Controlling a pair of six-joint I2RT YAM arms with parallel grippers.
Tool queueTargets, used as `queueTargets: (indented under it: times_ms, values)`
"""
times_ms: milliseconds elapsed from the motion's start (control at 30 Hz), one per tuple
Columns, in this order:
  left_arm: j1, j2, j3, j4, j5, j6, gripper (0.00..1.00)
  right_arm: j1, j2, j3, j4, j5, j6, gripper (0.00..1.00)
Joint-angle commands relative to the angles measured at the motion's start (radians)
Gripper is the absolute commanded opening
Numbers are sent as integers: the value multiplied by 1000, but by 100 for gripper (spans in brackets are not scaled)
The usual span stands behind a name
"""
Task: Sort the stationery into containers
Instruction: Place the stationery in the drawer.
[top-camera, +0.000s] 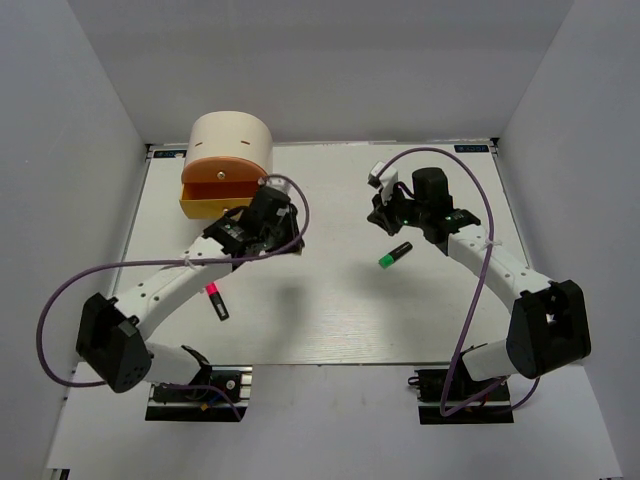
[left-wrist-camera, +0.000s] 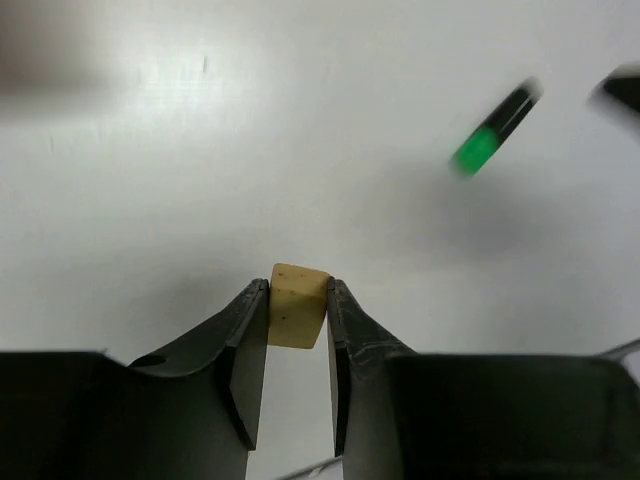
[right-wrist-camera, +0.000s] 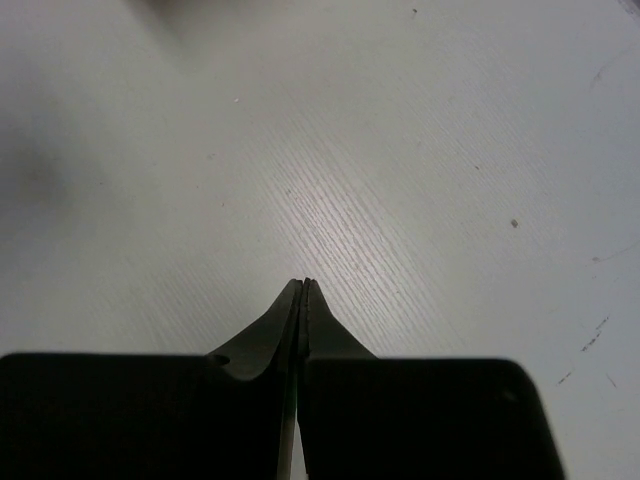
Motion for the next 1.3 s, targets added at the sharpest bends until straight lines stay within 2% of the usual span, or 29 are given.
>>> queueTargets:
  times_ms: [0,133,333,500,733,1167,1267]
  values:
    - [39,-31,94,94,-84,-66,9,-6,-38,-17,-2,-31,5,0]
    - [95,16,222,103,-182,-76,9,-8,-50,-24,-2,-27,-1,0]
    - [202,113,354,33,-274,-120,8,-12,-68,-43,1,-17,-9,0]
    - [280,88,321,51,-324,-200,8,-21,-88,-69,10,-8,-12,0]
    - [337,76,290,85,-327,-212,8,-25,-82,-75,18,-16,-15,0]
    - [356,96,224,151,-336,-267,13,-31,-76,-78,7,-22,-8,0]
    - [356,105,224,151,-336,-278,19,-32,-74,-78,5,-24,-9,0]
